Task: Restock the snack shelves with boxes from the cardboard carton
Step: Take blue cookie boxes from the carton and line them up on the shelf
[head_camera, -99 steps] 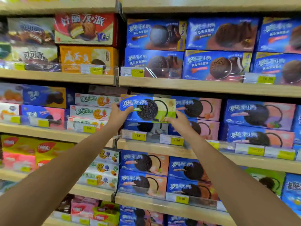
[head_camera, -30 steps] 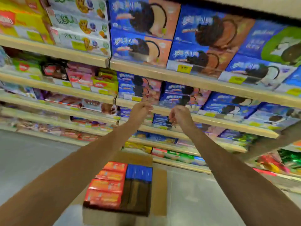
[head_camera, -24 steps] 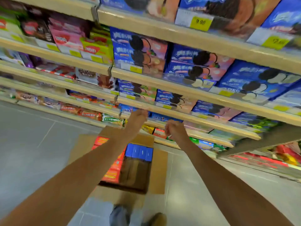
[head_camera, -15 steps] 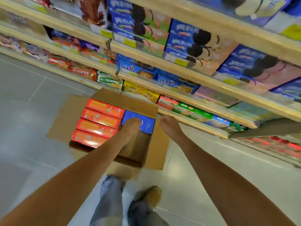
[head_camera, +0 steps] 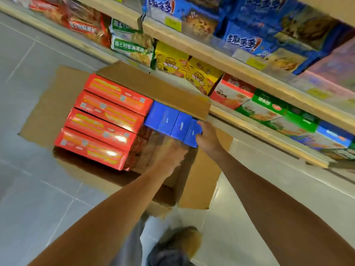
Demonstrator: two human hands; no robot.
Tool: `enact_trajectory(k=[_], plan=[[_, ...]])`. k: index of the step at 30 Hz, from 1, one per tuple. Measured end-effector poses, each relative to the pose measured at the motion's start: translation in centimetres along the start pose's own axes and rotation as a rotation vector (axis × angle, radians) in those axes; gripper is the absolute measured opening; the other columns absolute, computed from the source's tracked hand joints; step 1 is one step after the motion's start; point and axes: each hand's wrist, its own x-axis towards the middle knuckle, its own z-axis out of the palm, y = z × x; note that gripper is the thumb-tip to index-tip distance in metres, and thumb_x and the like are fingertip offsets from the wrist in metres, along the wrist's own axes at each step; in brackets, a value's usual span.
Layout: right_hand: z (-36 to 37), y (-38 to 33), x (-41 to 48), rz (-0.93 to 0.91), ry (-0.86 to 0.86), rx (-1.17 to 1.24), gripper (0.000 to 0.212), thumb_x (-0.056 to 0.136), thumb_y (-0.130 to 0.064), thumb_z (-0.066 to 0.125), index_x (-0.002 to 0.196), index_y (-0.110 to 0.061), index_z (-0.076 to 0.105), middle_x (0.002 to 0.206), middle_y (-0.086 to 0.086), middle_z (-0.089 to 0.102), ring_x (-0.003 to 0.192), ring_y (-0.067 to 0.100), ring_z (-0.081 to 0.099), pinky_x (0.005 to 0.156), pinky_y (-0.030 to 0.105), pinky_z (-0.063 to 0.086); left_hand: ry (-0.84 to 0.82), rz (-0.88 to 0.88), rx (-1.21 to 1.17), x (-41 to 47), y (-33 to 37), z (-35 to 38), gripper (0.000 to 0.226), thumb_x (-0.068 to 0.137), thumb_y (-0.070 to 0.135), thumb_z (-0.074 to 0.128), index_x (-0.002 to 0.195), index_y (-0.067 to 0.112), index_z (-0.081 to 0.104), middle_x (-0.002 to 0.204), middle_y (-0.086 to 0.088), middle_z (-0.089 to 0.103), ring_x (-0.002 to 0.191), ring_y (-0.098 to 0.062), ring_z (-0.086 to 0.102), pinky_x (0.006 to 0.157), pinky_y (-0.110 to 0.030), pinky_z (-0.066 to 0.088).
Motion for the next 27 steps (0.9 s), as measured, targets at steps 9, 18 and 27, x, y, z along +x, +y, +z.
enact_trajectory(k=[9,18,27], plan=[[1.1,2.0,2.8,-0.158,0.082,-0.361,0.059,0.091,-0.011,0.044,0.147,-0.007,0.026,0.155,0.004,0.017,0.132,0.030,0.025,0.104,0.035,0.036,-0.058,-0.115,-0.163,5.8,-1.0,0.7,0.037,0.097,0.010,0.042,0.133,0.007,0.045,0.118,-0.010,0.054,0.112,-0.024,0.052,0.102,-0.035,0.038],[3.0,3.0,0.8,-0.145,0.094,-0.466,0.069,0.089,-0.019,0.049,0.149,-0.006,0.016,0.150,0.013,0.019,0.134,0.030,0.023,0.107,0.037,0.034,-0.106,-0.031,-0.117,5.4,-2.3,0.4,0.040,0.095,0.008,0.041,0.135,0.013,0.043,0.125,-0.009,0.058,0.115,-0.022,0.054,0.102,-0.035,0.038],[3.2,1.6,0.3,0.029,0.063,-0.294,0.040,0.088,-0.011,0.047,0.128,-0.010,0.042,0.135,0.011,0.037,0.126,0.031,0.029,0.098,0.038,0.040,-0.167,-0.092,-0.002,3.9,-3.8,-1.4,0.048,0.084,-0.009,0.035,0.129,0.003,0.043,0.118,-0.014,0.050,0.112,-0.024,0.052,0.089,-0.029,0.044]])
